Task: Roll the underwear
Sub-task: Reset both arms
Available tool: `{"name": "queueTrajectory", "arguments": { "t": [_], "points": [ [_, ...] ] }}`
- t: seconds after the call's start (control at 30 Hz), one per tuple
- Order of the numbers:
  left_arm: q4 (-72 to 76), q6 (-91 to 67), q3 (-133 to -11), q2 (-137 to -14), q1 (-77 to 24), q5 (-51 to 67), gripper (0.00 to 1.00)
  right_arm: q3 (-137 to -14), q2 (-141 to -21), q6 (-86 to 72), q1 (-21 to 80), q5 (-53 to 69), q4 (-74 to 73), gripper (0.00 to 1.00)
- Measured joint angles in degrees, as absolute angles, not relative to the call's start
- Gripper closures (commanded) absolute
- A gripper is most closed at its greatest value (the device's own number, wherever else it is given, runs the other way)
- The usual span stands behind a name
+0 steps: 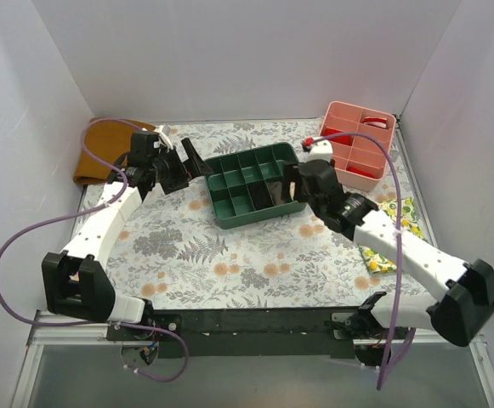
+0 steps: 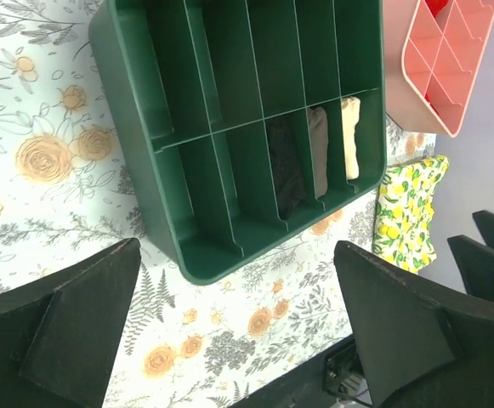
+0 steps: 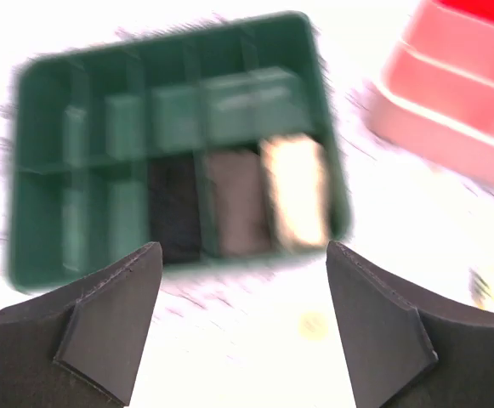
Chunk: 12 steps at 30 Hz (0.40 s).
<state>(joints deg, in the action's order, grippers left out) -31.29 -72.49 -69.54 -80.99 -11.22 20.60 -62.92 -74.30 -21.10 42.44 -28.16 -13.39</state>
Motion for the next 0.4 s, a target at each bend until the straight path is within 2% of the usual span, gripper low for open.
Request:
{"name": "queueTrajectory", "arguments": {
  "t": [0.2,0.4],
  "points": [
    [-30.83,-71.46,-63.13,-72.44,-11.0,17.65,0.02,-44.99,-60.38,-22.2,42.0,-35.09,-16.12,0.12],
    [-30.52,-70.26,-58.52,-67.07,-10.98,13.54,0.02,-34.89,-51.35,-23.4,41.23,-37.98,-19.03,0.11]
  ]
}}
